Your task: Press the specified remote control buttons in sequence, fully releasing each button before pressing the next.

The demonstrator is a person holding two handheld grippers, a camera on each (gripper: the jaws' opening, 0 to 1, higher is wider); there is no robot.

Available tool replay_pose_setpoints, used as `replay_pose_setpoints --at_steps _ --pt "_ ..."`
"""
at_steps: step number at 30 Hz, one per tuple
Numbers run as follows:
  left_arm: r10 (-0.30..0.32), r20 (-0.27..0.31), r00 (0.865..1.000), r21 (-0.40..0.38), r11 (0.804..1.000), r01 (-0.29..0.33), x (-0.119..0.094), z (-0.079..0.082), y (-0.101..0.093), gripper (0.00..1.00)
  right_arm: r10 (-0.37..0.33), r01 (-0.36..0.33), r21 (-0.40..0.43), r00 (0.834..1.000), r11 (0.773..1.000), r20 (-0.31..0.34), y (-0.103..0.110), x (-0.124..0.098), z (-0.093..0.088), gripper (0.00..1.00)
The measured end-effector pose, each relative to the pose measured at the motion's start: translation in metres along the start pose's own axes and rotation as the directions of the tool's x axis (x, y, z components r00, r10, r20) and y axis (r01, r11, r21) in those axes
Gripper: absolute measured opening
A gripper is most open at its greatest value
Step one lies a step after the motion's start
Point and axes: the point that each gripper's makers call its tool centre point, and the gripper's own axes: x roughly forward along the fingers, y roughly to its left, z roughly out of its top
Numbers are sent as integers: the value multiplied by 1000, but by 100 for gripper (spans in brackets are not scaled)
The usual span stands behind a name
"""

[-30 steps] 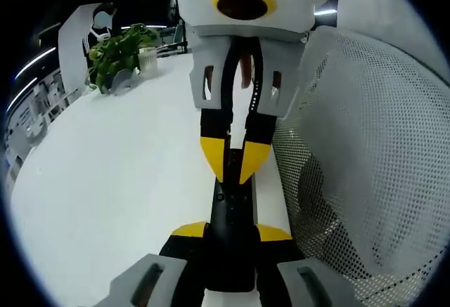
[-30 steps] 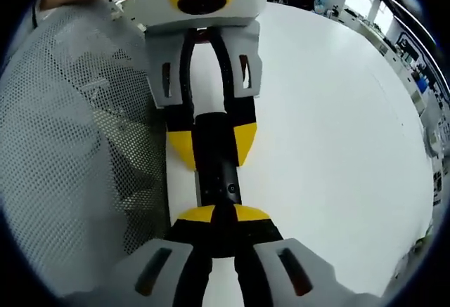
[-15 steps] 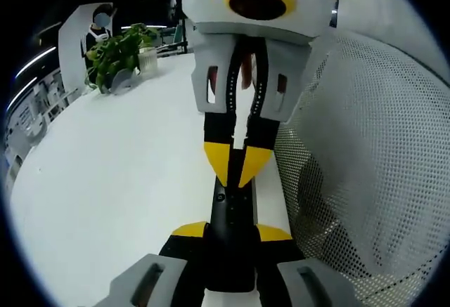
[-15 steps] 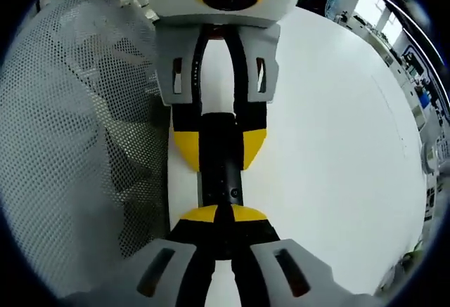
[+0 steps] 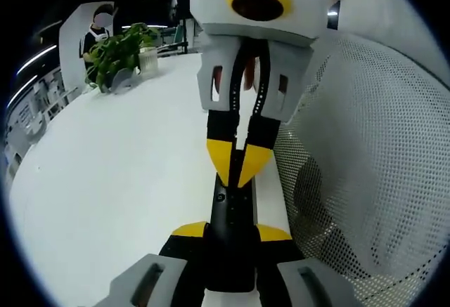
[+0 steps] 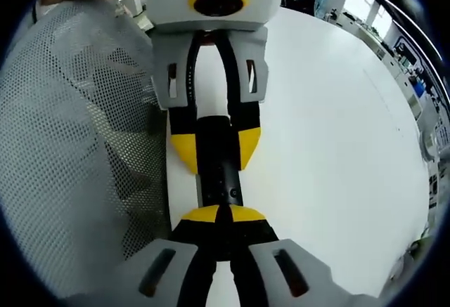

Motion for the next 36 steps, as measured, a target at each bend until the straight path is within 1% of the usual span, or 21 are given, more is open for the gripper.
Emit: replay_pose_setpoints --at_steps 4,8,10,12,16,18,21,22,24,26,28,30,33,36 --pt "3 -3 1000 1 1000 -3 0 0 0 24 -14 13 -44 1000 999 -3 0 0 0 0" --pt "2 2 1000 -2 1000 -2 0 0 0 24 -12 11 -44 1000 999 -17 -1 1 1 0" --pt "3 0 1000 -1 1000 -3 0 0 0 24 -10 9 -47 1000 999 -14 -1 1 0 0" --pt "4 -2 1000 1 1000 -4 0 0 0 24 -10 10 -71 1000 997 -8 -1 1 0 0" --pt "3 1 1000 0 1000 -3 0 0 0 24 -17 15 -92 1000 996 -24 0 2 1 0" --pt "2 1 1000 1 1000 -2 0 0 0 24 -27 26 -98 1000 995 -9 0 2 0 0" --pt "6 1 1000 -2 1000 -6 0 0 0 24 -36 41 -76 998 996 56 -1 0 -1 0" --pt "6 1 1000 -1 1000 -6 0 0 0 24 -36 39 -60 997 997 61 -1 0 -1 0" --pt "7 2 1000 -3 1000 -7 0 0 0 24 -45 44 10 997 999 60 -2 0 0 0" --pt "6 5 1000 -5 1000 -6 0 0 0 24 -63 64 -5 996 998 62 -1 0 1 0" --pt "6 2 1000 -4 1000 -6 0 0 0 24 -93 96 -49 993 994 73 -1 0 1 0" --pt "8 0 1000 -7 1000 -8 0 0 0 24 -100 103 -37 992 994 72 0 -1 0 0" --pt "6 3 1000 -11 1000 -6 0 0 0 24 -94 97 -39 993 995 67 2 -2 1 0" --pt "5 7 1000 -15 1000 -5 0 0 0 24 -68 71 -39 995 997 74 11 0 7 0"
